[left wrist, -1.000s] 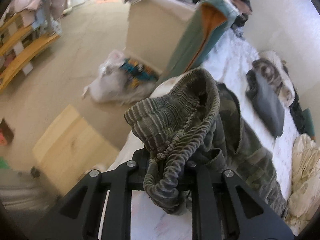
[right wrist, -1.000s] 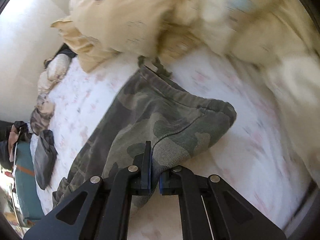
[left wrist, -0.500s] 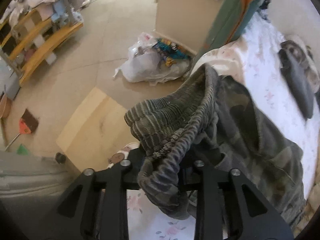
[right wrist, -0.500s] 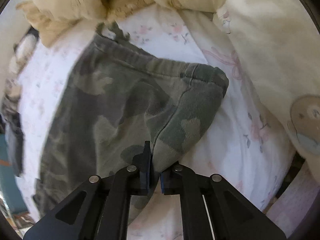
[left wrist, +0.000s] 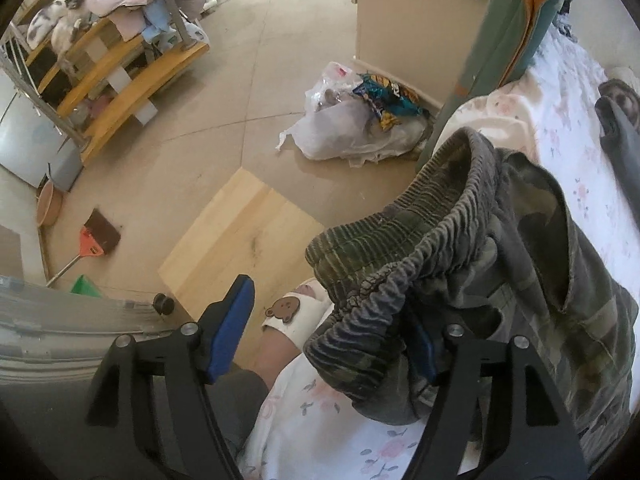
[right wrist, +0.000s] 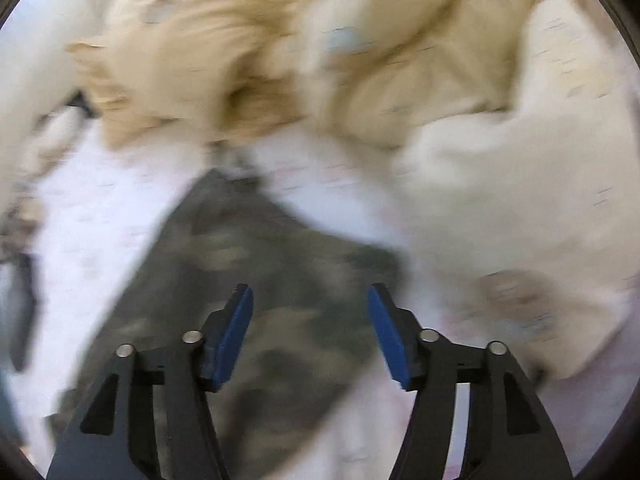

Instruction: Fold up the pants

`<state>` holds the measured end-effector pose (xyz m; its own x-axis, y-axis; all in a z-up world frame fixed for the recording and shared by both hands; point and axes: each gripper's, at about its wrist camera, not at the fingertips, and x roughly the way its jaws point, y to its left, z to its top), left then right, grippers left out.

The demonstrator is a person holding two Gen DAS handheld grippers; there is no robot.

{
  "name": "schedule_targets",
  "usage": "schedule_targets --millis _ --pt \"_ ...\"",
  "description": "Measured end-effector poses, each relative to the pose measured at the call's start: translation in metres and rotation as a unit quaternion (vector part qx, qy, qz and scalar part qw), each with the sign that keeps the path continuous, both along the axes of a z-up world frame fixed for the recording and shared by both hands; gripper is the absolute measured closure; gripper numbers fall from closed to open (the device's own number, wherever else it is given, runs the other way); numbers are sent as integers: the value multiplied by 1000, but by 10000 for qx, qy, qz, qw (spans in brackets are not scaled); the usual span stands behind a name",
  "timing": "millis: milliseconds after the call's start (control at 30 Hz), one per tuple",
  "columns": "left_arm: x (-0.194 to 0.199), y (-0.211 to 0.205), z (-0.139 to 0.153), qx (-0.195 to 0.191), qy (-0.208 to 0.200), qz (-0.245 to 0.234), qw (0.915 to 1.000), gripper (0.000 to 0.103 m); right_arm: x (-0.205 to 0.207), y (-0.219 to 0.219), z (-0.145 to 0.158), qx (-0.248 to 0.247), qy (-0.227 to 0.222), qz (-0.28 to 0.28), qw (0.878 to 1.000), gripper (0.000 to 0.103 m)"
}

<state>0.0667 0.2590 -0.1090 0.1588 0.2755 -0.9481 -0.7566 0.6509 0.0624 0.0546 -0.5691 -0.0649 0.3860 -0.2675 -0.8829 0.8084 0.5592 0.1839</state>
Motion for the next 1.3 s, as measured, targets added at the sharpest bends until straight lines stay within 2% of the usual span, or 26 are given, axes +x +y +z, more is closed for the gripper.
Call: schedule_targets --millis 67,167,267,333,400,467,533,633,700,800,867,933,1000,1133,1233,1300 --pt "1 -1 1 61 95 -105 9999 34 9 9 -2 237 -95 342 9991 40" --pt "-1 0 8 -94 92 -145 9998 34 23 26 -3 439 -231 825 9954 40" --pt "-9 6 21 -534 -79 -220 9983 34 38 51 4 142 -90 1291 9915 40" --pt "-15 20 32 -713 -101 -90 9974 34 47 67 10 -79 -33 1618 9868 40" --pt "-21 35 50 -726 -298 109 9969 34 53 77 12 -137 -72 1794 9837 40" --pt "-18 46 71 -564 -551 117 9968 34 56 82 14 -127 -116 1933 9810 40" --pt "-6 50 82 -499 -645 -81 9966 32 61 87 13 -80 -153 2027 9791 40" --pt "21 45 81 -749 -584 -530 9941 31 68 100 10 20 -186 2257 9740 40" --pt "38 30 80 -834 -560 -897 9909 31 72 110 9 14 -195 2406 9704 40" --pt "61 -7 75 -662 -418 -1608 9839 31 76 123 8 136 -239 2635 9643 40" --pt "75 -36 68 -536 -313 -2128 9751 31 78 126 8 336 -351 2679 9622 40" --pt "86 -64 63 -517 -255 -2662 9622 31 80 117 9 530 -442 2526 9651 40" --pt "97 -92 57 -374 -167 -3246 9450 31 85 95 14 572 -439 2090 9752 39" --pt "117 -141 53 -24 -196 -4298 9027 31 111 23 20 637 -287 1318 9888 39" --pt "135 -165 49 -63 -225 -4787 8777 31 129 -19 21 298 111 1175 9926 39" --pt "150 -178 43 -102 -173 -5076 8614 31 146 -39 14 98 491 1425 9885 39"
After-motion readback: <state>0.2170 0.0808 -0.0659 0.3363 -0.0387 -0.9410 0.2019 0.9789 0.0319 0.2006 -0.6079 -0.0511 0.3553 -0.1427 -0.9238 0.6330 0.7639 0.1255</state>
